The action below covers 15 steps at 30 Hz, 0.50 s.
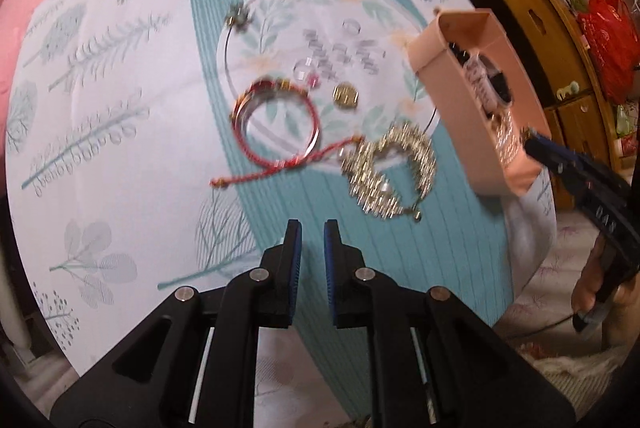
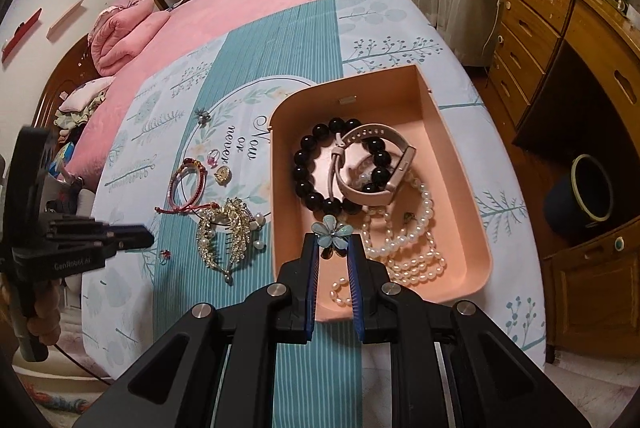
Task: Organize jewelry
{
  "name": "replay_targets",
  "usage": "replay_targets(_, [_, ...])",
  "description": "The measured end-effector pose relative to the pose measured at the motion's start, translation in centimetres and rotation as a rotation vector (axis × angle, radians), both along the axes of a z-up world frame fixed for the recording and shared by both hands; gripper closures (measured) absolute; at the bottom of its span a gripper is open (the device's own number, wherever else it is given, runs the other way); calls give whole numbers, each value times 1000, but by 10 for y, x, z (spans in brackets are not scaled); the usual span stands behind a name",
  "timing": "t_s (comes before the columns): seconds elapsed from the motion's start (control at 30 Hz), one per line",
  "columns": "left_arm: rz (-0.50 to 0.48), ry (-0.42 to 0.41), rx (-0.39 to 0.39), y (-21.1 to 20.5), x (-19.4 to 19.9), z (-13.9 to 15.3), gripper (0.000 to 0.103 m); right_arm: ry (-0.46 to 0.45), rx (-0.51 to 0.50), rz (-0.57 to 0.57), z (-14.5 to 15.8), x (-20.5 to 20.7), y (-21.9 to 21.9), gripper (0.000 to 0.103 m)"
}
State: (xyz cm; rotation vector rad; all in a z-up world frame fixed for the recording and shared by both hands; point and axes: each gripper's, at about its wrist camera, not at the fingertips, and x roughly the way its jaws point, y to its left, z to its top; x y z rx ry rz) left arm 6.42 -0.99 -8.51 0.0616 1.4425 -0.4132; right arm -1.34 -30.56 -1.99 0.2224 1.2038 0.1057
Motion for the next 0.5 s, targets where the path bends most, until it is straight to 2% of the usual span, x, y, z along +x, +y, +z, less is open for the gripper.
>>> replay_targets(0.1, [-10, 29, 41, 8, -10, -10, 64, 11, -4, 5, -5, 3, 5, 89])
replay_targets(0.27, [-54, 23, 78, 13, -22, -19, 63, 27, -12, 2, -12, 7, 11, 89])
replay_targets(0.5, [-33, -3, 73, 11, -21, -21, 63, 60, -50, -17, -21, 13, 17, 89])
